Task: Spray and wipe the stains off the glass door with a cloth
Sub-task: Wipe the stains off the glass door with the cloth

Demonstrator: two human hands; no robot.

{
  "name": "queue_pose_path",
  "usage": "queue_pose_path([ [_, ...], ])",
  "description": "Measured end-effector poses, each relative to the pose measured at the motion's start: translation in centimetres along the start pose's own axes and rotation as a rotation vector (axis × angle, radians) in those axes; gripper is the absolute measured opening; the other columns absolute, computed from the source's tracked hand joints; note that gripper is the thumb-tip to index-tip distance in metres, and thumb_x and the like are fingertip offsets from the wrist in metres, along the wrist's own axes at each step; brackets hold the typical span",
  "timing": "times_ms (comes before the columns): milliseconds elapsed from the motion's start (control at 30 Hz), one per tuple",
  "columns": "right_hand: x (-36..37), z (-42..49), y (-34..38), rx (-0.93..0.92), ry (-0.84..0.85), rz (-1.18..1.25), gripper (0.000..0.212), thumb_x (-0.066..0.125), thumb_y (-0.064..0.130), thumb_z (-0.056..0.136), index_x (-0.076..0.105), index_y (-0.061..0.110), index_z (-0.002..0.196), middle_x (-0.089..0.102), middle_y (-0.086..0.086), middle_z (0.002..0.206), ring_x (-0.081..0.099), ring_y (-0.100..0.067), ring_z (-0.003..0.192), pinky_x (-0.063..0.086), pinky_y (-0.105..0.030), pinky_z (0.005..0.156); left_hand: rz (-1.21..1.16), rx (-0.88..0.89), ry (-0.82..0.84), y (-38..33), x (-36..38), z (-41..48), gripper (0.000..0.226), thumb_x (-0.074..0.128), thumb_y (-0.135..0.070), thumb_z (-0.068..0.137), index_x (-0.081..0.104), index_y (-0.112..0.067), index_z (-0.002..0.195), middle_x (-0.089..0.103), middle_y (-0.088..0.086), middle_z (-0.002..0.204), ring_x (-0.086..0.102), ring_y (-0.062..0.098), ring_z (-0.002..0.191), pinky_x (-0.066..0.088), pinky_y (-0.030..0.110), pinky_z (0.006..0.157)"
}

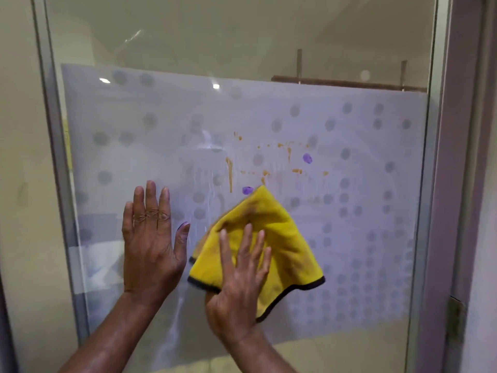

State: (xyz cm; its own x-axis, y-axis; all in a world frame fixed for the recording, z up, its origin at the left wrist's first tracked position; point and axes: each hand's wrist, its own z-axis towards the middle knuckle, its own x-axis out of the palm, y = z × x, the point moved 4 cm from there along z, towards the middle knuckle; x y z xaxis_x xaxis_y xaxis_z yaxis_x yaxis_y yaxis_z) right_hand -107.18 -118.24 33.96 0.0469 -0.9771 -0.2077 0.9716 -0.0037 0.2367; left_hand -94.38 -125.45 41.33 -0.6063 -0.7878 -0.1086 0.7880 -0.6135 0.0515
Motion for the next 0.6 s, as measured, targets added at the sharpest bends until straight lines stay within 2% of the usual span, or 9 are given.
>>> queue_pose_path([
  [133, 1.5, -4.9, -1.5, -0.080, 0.041, -0.121, 0.084, 0.062, 0.027, 0.085, 0.025, 0.030, 0.160, 0.010, -0.009, 0.171, 0.011, -0.040, 0.155, 0.017, -0.059, 0.119, 0.009, 0.003, 0.001, 0.0, -0.1, 0.0, 0.069, 0.030, -0.046, 0.109, 0.020, -0.003, 0.162, 0.016, 0.019, 0.172, 0.008, 0.032, 0.162, 0.009, 0.049, 0.132],
  [200, 0.8, -6.4, -3.6, -0.050, -0.013, -0.138, 0.069, 0.055, 0.033, 0.091, 0.032, 0.033, 0.156, 0.006, -0.001, 0.172, 0.010, -0.031, 0.157, 0.016, -0.053, 0.119, 0.013, 0.001, 0.005, 0.0, 0.0, 0.0, 0.070, 0.030, -0.047, 0.109, 0.019, -0.004, 0.163, 0.016, 0.019, 0.172, 0.008, 0.032, 0.162, 0.009, 0.049, 0.132],
  [267, -0.5, -7.1, -6.7, 0.072, -0.080, -0.125, 0.051, 0.038, 0.042, 0.101, 0.036, 0.032, 0.151, 0.001, 0.004, 0.171, 0.005, -0.022, 0.157, 0.017, -0.051, 0.118, 0.023, -0.003, 0.003, 0.1, 0.1, 0.0, 0.070, 0.031, -0.047, 0.109, 0.020, -0.004, 0.163, 0.017, 0.019, 0.172, 0.009, 0.032, 0.162, 0.010, 0.050, 0.132],
  [367, -3.3, -6.7, -11.9, 0.197, -0.165, -0.203, 0.054, 0.012, 0.044, 0.108, 0.004, 0.035, 0.161, -0.013, 0.007, 0.170, -0.008, -0.015, 0.157, 0.014, -0.047, 0.116, 0.036, 0.000, -0.012, 0.1, 0.1, -0.1, 0.069, 0.035, -0.045, 0.109, 0.021, -0.003, 0.162, 0.018, 0.020, 0.172, 0.010, 0.032, 0.162, 0.012, 0.051, 0.132],
  [400, -4.0, -6.4, -13.4, 0.220, -0.163, -0.210, 0.055, 0.012, 0.046, 0.108, -0.005, 0.039, 0.159, -0.017, 0.011, 0.169, -0.012, -0.012, 0.156, 0.012, -0.047, 0.117, 0.041, 0.002, -0.015, 0.1, 0.2, -0.1, 0.069, 0.036, -0.045, 0.109, 0.021, -0.003, 0.162, 0.018, 0.020, 0.172, 0.010, 0.032, 0.162, 0.012, 0.051, 0.131],
  [467, -5.3, -5.3, -15.4, 0.323, -0.167, -0.161, 0.069, 0.027, 0.045, 0.099, -0.012, 0.052, 0.154, -0.018, 0.018, 0.167, -0.013, -0.007, 0.155, 0.011, -0.049, 0.119, 0.050, 0.004, -0.013, 0.1, 0.2, -0.1, 0.069, 0.036, -0.044, 0.108, 0.020, -0.004, 0.163, 0.018, 0.019, 0.172, 0.010, 0.032, 0.162, 0.012, 0.051, 0.132],
  [500, -5.7, -4.8, -16.2, 0.382, -0.173, -0.109, 0.076, 0.032, 0.041, 0.092, -0.009, 0.053, 0.154, -0.009, 0.013, 0.170, -0.006, -0.013, 0.156, 0.012, -0.053, 0.120, 0.048, 0.003, -0.012, 0.2, 0.2, -0.2, 0.070, 0.035, -0.045, 0.108, 0.020, -0.004, 0.163, 0.017, 0.019, 0.172, 0.009, 0.032, 0.162, 0.011, 0.051, 0.132],
  [533, -6.2, -4.1, -16.9, 0.433, -0.194, -0.057, 0.077, 0.035, 0.038, 0.088, 0.002, 0.047, 0.158, 0.004, 0.001, 0.170, 0.004, -0.023, 0.157, 0.013, -0.057, 0.120, 0.044, 0.002, -0.013, 0.2, 0.3, -0.2, 0.070, 0.035, -0.045, 0.108, 0.019, -0.004, 0.163, 0.017, 0.019, 0.172, 0.009, 0.032, 0.162, 0.011, 0.050, 0.132],
  [600, -7.1, -1.8, -18.5, 0.513, -0.284, 0.006, 0.069, 0.037, 0.032, 0.088, 0.033, 0.023, 0.157, 0.023, -0.017, 0.166, 0.017, -0.039, 0.154, 0.015, -0.062, 0.121, 0.040, 0.001, -0.017, 0.2, 0.3, -0.2, 0.070, 0.035, -0.045, 0.108, 0.020, -0.004, 0.163, 0.017, 0.018, 0.172, 0.010, 0.032, 0.162, 0.010, 0.050, 0.132],
])
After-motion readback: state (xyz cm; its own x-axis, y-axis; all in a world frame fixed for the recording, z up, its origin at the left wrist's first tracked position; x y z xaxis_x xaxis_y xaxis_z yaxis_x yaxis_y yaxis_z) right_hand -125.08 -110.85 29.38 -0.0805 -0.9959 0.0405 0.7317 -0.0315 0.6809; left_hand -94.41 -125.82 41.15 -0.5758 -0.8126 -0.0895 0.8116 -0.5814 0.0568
